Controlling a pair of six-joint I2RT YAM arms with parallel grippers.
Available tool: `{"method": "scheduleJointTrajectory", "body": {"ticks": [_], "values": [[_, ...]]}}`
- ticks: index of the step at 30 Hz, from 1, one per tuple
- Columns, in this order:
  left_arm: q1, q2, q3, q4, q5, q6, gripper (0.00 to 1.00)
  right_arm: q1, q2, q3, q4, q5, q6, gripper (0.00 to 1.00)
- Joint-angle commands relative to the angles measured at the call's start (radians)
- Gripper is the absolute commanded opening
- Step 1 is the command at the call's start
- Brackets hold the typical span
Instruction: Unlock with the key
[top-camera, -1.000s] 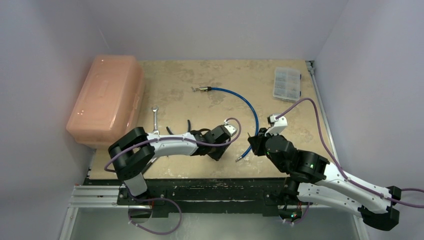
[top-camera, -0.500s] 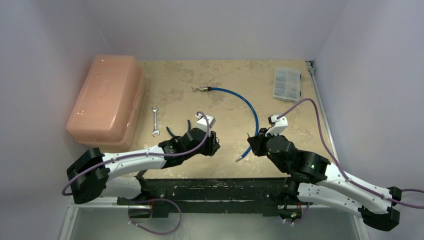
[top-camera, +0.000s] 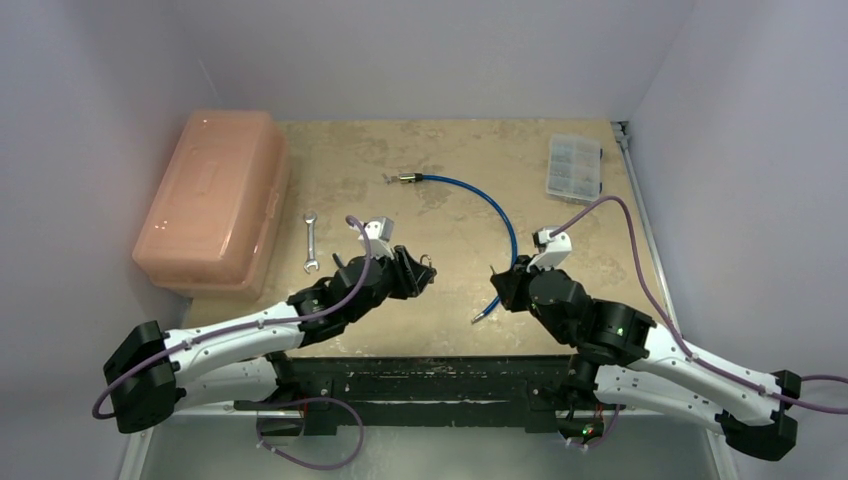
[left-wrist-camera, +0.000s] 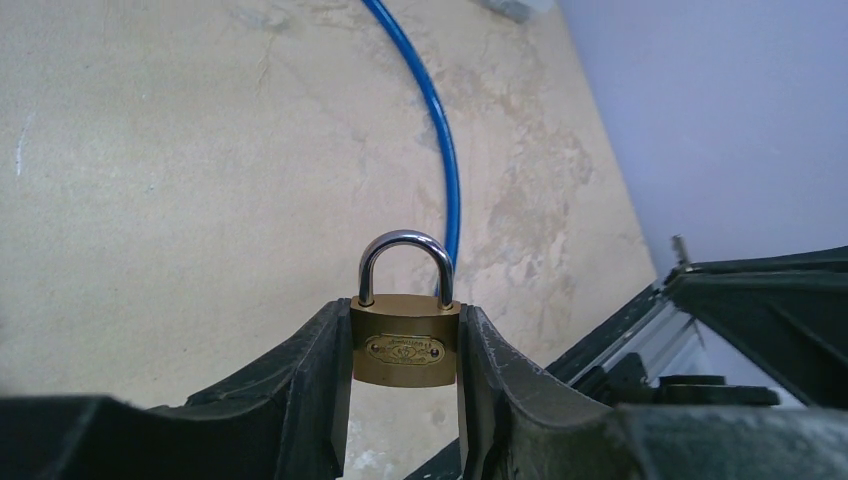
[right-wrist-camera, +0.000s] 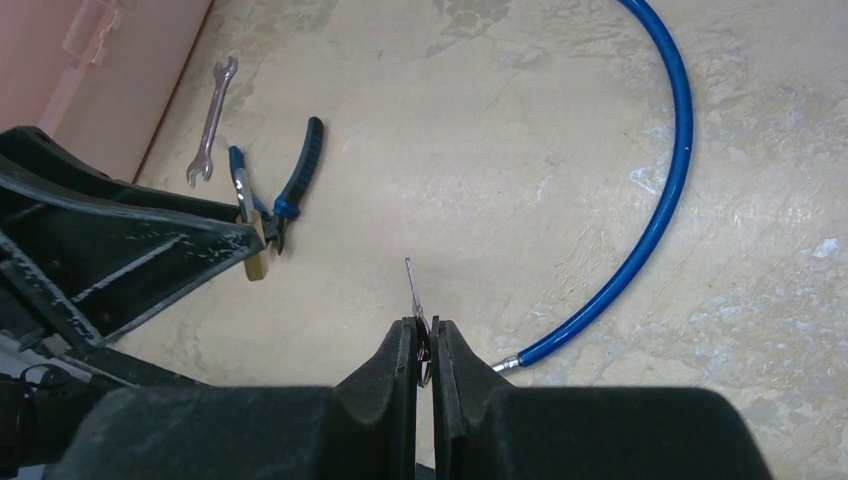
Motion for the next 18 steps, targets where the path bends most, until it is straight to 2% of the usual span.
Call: {"method": "scheduleJointTrajectory", "body": {"ticks": [1, 9, 16, 18], "values": [[0.001, -0.055, -0.016, 0.103, -0.025, -0.119, 0.00, 0.003, 0.003, -0.010, 0.046, -0.002, 0.022, 0.00], [0.003, -0.067, -0.027, 0.096, -0.111, -0.329, 0.00, 0.003, 0.009, -0.028, 0.098, -0.029, -0.001, 0.00], [0.030, -0.105, -0.197, 0.384, -0.071, -0.549, 0.00, 0.003, 0.006, -0.037, 0.123, -0.055, -0.016, 0.00], [0.055, -0.093, -0.223, 0.449, -0.015, -0.594, 0.00, 0.004, 0.002, -0.044, 0.134, -0.065, -0.021, 0.00]]}}
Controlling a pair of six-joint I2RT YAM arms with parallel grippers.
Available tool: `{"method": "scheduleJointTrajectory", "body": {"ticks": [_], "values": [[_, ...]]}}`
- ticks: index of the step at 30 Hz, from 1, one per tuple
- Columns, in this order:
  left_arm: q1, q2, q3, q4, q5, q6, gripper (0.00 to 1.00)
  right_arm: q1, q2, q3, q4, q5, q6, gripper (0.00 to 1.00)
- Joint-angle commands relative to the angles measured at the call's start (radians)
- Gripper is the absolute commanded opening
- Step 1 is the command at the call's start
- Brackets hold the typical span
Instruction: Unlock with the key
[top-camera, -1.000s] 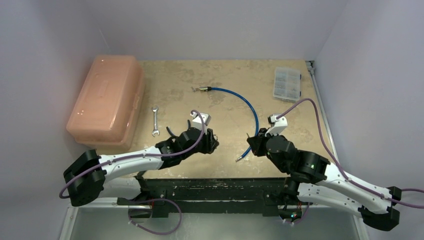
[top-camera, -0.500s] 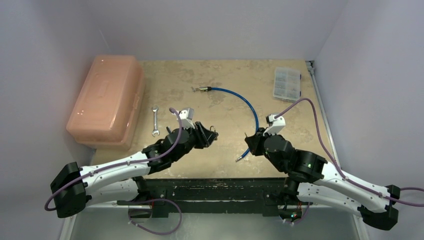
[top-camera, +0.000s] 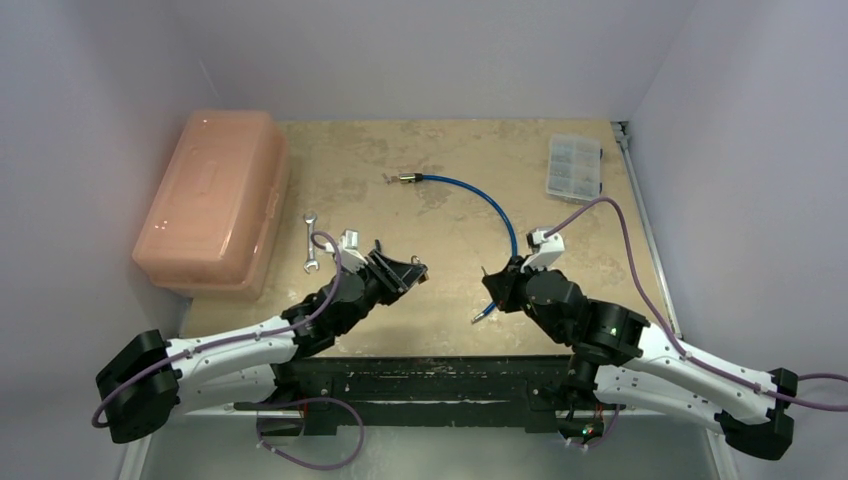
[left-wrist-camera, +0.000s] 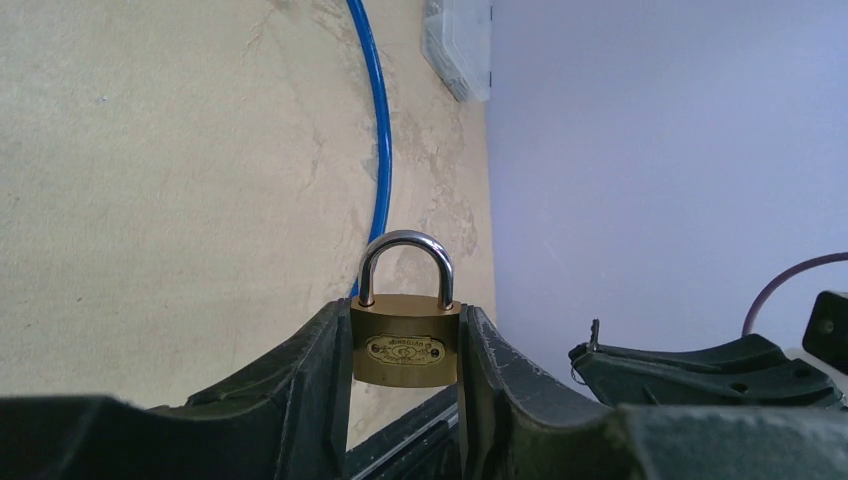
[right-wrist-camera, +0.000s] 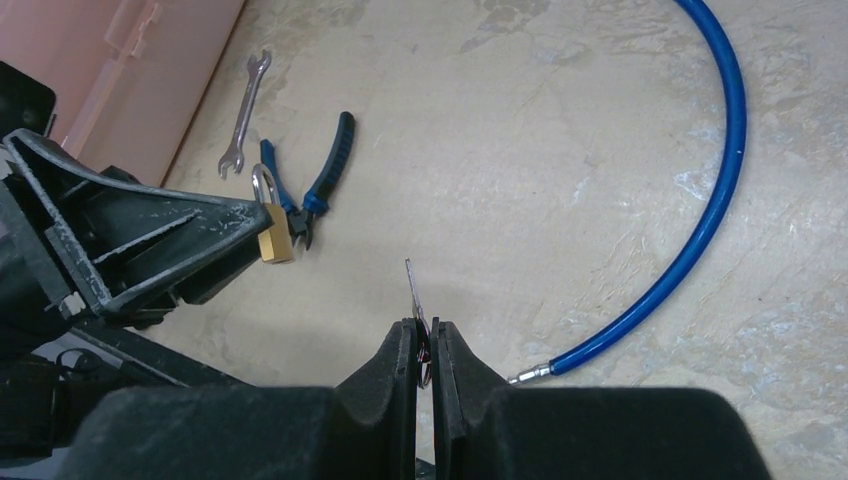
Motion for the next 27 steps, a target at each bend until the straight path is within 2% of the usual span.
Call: {"method": "scheduleJointTrajectory", "body": {"ticks": [1, 4, 8, 11, 14, 19, 24, 25, 27], "values": [[0.042, 0.005, -0.049, 0.244, 0.082, -0.184, 0.00, 0.003, -0.009, -0.016, 0.062, -0.022, -0.016, 0.00], [0.070, 0.069, -0.072, 0.390, 0.179, -0.241, 0.00, 0.003, -0.010, -0.023, 0.080, -0.038, -0.028, 0.00], [0.074, 0.154, -0.115, 0.602, 0.228, -0.298, 0.00, 0.003, 0.000, -0.025, 0.105, -0.060, -0.048, 0.00], [0.074, 0.201, -0.107, 0.644, 0.263, -0.316, 0.00, 0.003, 0.014, -0.023, 0.123, -0.094, -0.071, 0.00], [0.074, 0.210, -0.085, 0.584, 0.266, -0.338, 0.00, 0.003, 0.030, -0.020, 0.133, -0.128, -0.088, 0.00], [0.072, 0.146, -0.077, 0.455, 0.184, -0.390, 0.00, 0.004, 0.032, -0.028, 0.130, -0.141, -0.087, 0.00], [0.065, 0.067, 0.081, -0.060, 0.097, -0.478, 0.00, 0.004, 0.029, -0.040, 0.147, -0.153, -0.084, 0.00], [0.065, 0.065, 0.100, -0.112, 0.093, -0.497, 0.00, 0.004, 0.034, -0.041, 0.153, -0.158, -0.085, 0.00], [0.063, 0.064, 0.098, -0.108, 0.094, -0.543, 0.00, 0.004, 0.048, -0.040, 0.166, -0.174, -0.088, 0.00]]}}
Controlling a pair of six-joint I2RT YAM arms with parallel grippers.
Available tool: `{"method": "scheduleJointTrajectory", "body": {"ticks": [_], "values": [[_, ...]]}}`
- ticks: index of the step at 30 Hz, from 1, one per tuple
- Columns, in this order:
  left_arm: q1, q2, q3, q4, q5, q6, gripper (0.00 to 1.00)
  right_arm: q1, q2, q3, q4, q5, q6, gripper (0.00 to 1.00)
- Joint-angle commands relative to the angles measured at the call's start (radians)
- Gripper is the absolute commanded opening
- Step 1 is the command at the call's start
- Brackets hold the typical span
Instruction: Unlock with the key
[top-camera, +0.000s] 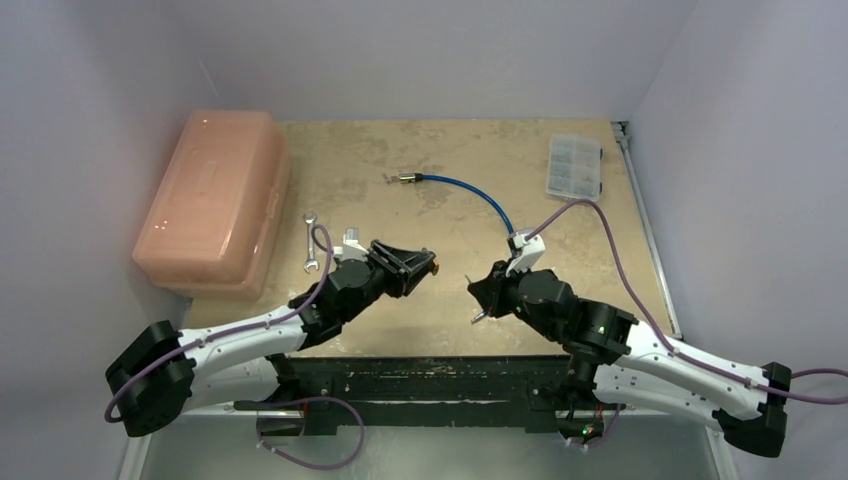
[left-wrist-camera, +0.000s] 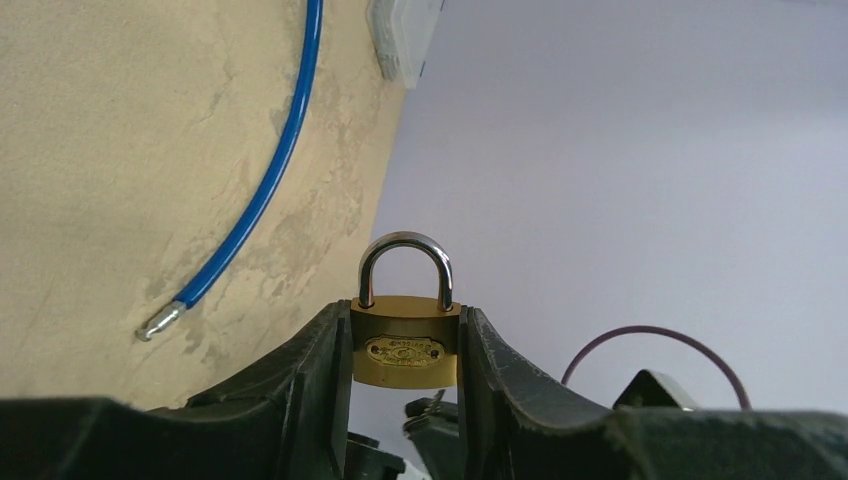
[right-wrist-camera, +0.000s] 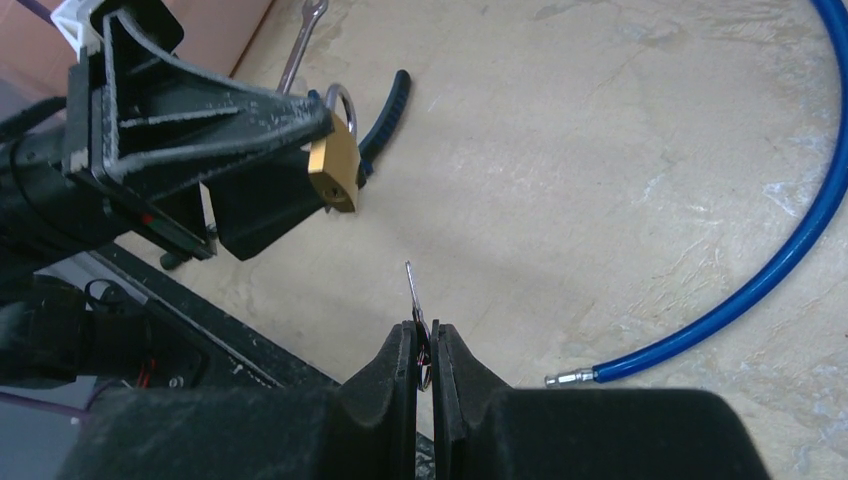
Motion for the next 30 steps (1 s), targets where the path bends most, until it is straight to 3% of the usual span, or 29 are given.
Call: {"method": "scheduleJointTrajectory", "body": {"ticks": [1, 20, 30], "values": [[-0.005, -0.031, 0.062, -0.143, -0.051, -0.132, 0.00, 0.004, 0.018, 0.000, 0.065, -0.043, -0.018, 0.00], [-0.006, -0.005, 0.096, -0.161, -0.045, -0.133, 0.00, 0.004, 0.240, 0.125, 0.089, -0.157, 0.067, 0.00], [-0.006, -0.020, 0.080, -0.153, -0.054, -0.124, 0.00, 0.003, 0.325, 0.165, 0.098, -0.139, 0.069, 0.00]]}}
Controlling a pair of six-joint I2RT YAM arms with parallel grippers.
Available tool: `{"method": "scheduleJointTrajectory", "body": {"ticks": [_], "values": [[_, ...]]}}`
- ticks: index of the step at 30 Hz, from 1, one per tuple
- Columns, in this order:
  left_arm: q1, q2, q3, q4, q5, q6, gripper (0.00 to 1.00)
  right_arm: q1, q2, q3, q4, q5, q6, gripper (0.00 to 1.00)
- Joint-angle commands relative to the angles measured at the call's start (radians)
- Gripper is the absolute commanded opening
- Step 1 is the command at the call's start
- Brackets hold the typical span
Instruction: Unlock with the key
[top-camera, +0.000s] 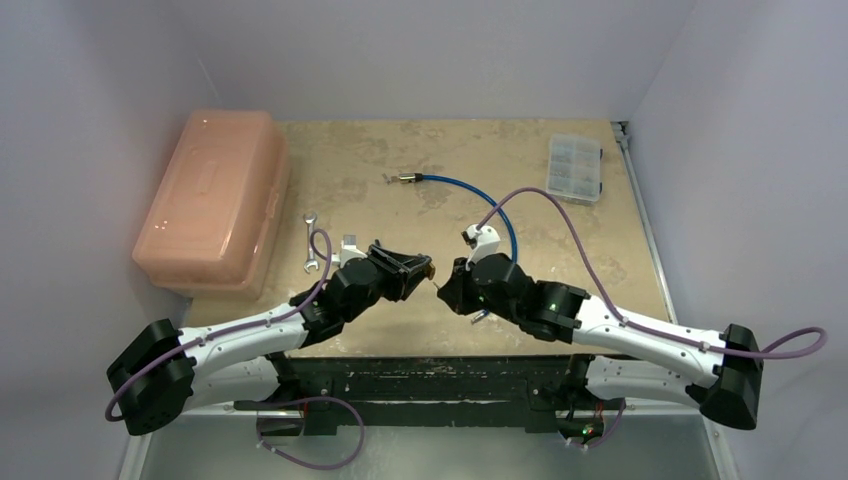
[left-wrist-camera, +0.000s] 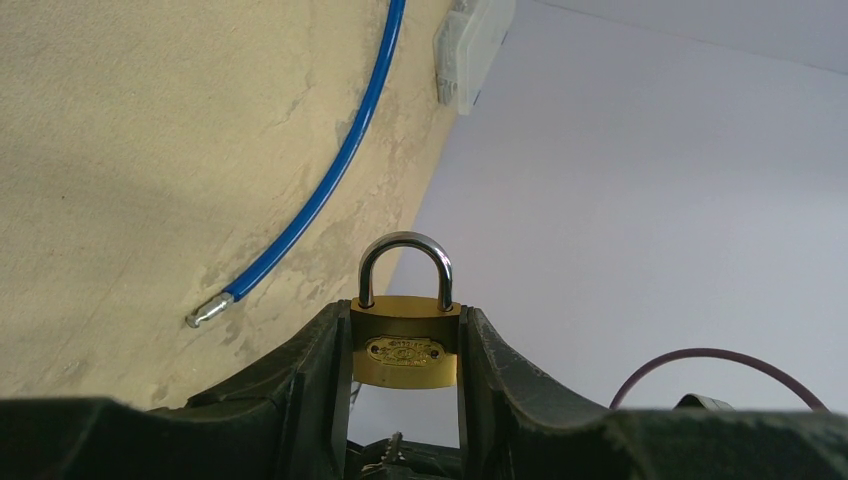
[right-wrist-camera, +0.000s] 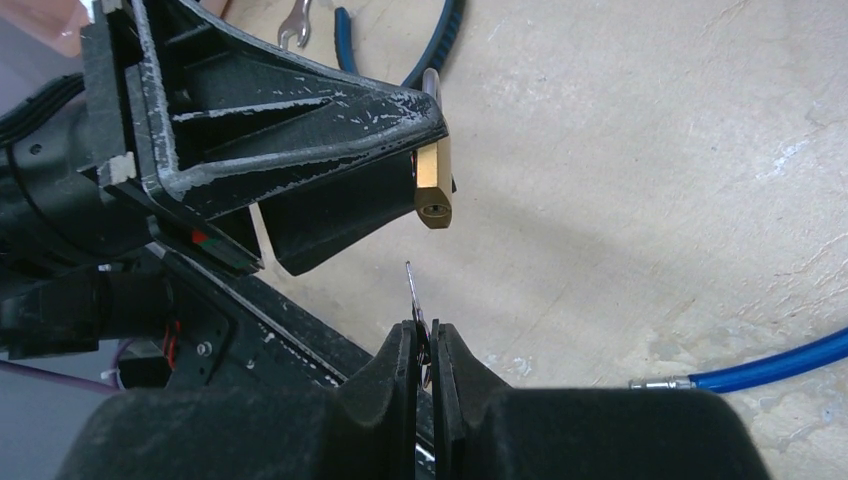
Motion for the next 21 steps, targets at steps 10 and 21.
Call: {"method": "scheduleJointTrajectory", "body": {"ticks": [10, 21], "values": [[-0.004, -0.028, 0.024, 0.027, -0.008, 0.000, 0.00, -0.005, 0.081, 0.077, 0.045, 0.040, -0.002, 0.00], [-0.004, -0.021, 0.025, 0.037, 0.005, 0.020, 0.00, -0.044, 0.064, 0.064, 0.051, 0.033, -0.012, 0.00]]}}
